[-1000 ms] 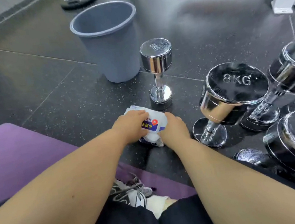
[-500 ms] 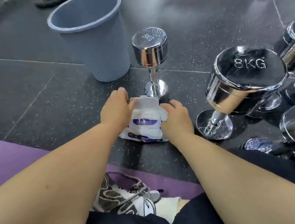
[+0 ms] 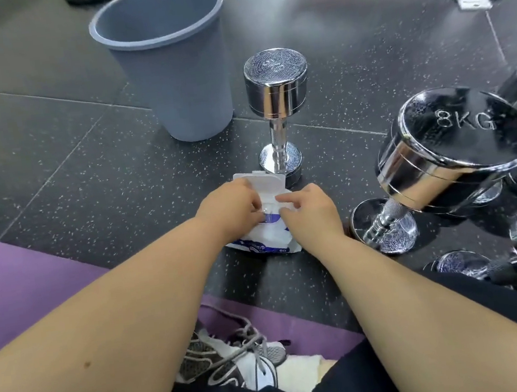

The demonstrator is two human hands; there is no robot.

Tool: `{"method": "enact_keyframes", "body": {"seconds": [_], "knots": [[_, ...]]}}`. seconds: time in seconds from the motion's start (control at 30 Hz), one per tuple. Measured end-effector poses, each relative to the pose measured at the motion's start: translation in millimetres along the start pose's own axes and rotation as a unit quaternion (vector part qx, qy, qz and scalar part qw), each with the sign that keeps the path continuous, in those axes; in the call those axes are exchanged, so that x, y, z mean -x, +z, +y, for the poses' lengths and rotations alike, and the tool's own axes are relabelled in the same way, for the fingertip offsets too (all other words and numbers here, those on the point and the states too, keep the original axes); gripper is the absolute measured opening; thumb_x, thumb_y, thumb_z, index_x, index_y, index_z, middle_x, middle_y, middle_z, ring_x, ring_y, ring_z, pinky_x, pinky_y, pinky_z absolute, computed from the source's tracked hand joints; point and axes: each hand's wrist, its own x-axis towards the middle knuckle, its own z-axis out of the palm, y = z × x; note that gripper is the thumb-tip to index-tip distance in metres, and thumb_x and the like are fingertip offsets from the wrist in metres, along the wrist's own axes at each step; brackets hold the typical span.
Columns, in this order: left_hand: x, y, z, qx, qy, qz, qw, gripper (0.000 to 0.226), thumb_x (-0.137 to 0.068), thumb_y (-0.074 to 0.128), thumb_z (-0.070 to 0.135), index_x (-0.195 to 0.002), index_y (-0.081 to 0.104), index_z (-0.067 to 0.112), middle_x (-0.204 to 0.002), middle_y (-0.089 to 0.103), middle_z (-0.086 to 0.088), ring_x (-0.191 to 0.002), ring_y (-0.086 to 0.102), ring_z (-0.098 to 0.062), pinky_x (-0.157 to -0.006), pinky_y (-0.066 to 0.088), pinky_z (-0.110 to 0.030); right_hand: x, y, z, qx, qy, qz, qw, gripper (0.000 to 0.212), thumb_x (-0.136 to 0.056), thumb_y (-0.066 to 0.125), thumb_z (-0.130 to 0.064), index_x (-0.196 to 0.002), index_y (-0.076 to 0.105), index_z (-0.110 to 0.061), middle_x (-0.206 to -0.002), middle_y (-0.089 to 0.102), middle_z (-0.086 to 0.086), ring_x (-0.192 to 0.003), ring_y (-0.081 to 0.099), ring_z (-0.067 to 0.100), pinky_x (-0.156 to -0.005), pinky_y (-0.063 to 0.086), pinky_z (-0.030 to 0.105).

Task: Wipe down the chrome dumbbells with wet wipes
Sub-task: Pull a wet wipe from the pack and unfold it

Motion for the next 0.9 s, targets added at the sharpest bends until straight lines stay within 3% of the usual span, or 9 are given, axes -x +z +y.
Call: {"method": "enact_keyframes", "body": {"seconds": [0.13, 0.23, 0.37, 0.43, 0.5, 0.63, 0.73, 0.83, 0.9], "knots": [[-2, 8, 19, -0.049, -0.066, 0.028, 0.996, 0.046, -0.086, 0.059, 0.059, -0.08, 0.058, 0.014, -0.11, 0.048, 0.0, -0.081, 0.047, -0.021, -0.064, 0.04, -0.03, -5, 2, 2, 0.005, -0.005, -0.012, 1.0, 0.031, -0.094, 0.053, -0.018, -0.116, 0.07, -0.032, -0.104, 0.044, -0.006, -0.107, 0.051, 0.018, -0.096, 0.045, 0.035], [-7, 9, 30, -0.038, -0.101, 0.028, 0.994, 0.038, -0.09, 0.058, 0.048, -0.078, 0.05, 0.014, -0.099, 0.05, -0.003, -0.078, 0.048, -0.023, -0.058, 0.034, -0.028, -7, 2, 3, -0.02, -0.001, -0.004, 1.0, 0.032, -0.094, 0.051, -0.015, -0.113, 0.072, -0.03, -0.101, 0.045, -0.005, -0.107, 0.053, 0.022, -0.094, 0.047, 0.037], [-11, 8, 36, 0.011, -0.127, -0.024, 0.992, 0.038, -0.089, 0.064, 0.033, -0.065, 0.042, 0.013, -0.076, 0.051, -0.002, -0.075, 0.051, -0.024, -0.063, 0.039, -0.028, -5, -1, 3, -0.039, 0.009, 0.009, 0.999, 0.033, -0.092, 0.051, -0.013, -0.11, 0.073, -0.03, -0.101, 0.051, -0.002, -0.101, 0.056, 0.022, -0.088, 0.049, 0.034], [-9, -2, 27, 0.035, -0.145, -0.008, 0.989, 0.029, -0.087, 0.064, 0.028, -0.067, 0.046, 0.015, -0.072, 0.05, -0.002, -0.074, 0.05, -0.024, -0.062, 0.037, -0.028, -3, -1, 3, -0.021, -0.005, 0.019, 1.0, 0.033, -0.093, 0.05, -0.012, -0.109, 0.073, -0.029, -0.101, 0.048, -0.003, -0.105, 0.053, 0.021, -0.09, 0.047, 0.034], [-3, -13, 7, 0.048, -0.141, 0.024, 0.989, 0.005, -0.085, 0.058, 0.018, -0.083, 0.054, 0.016, -0.082, 0.056, -0.003, -0.077, 0.052, -0.026, -0.062, 0.037, -0.029, -3, 0, 1, 0.028, -0.032, 0.021, 0.999, 0.033, -0.095, 0.048, -0.012, -0.109, 0.073, -0.028, -0.105, 0.047, -0.004, -0.111, 0.046, 0.018, -0.095, 0.045, 0.035], [11, -16, -23, 0.004, -0.055, -0.007, 0.998, 0.026, -0.091, 0.047, 0.006, -0.096, 0.058, 0.029, -0.105, 0.056, 0.0, -0.087, 0.05, -0.021, -0.071, 0.044, -0.034, 0, 4, -7, 0.102, -0.081, 0.009, 0.991, 0.032, -0.096, 0.048, -0.014, -0.111, 0.073, -0.028, -0.115, 0.049, -0.004, -0.114, 0.038, 0.017, -0.097, 0.041, 0.032], [12, -7, -15, -0.029, -0.018, 0.01, 0.999, 0.03, -0.096, 0.048, 0.018, -0.11, 0.068, 0.035, -0.116, 0.049, 0.001, -0.104, 0.051, -0.022, -0.085, 0.046, -0.036, 1, 7, -6, 0.127, -0.083, 0.007, 0.988, 0.028, -0.096, 0.052, -0.019, -0.113, 0.072, -0.029, -0.119, 0.052, -0.003, -0.116, 0.039, 0.02, -0.1, 0.039, 0.034], [11, -2, -4, -0.048, -0.015, 0.059, 0.997, 0.023, -0.095, 0.051, 0.034, -0.106, 0.072, 0.033, -0.123, 0.049, 0.002, -0.111, 0.049, -0.022, -0.088, 0.039, -0.034, 1, 5, -5, 0.138, -0.078, 0.001, 0.987, 0.026, -0.098, 0.053, -0.025, -0.115, 0.071, -0.029, -0.119, 0.054, -0.003, -0.115, 0.04, 0.021, -0.1, 0.039, 0.035], [8, 0, 0, -0.085, -0.011, 0.074, 0.994, 0.024, -0.097, 0.051, 0.033, -0.109, 0.071, 0.034, -0.124, 0.048, 0.002, -0.113, 0.048, -0.023, -0.089, 0.038, -0.035, 0, 5, -5, 0.133, -0.076, 0.001, 0.988, 0.025, -0.098, 0.054, -0.025, -0.115, 0.071, -0.029, -0.119, 0.054, -0.003, -0.114, 0.04, 0.021, -0.099, 0.04, 0.035]]}}
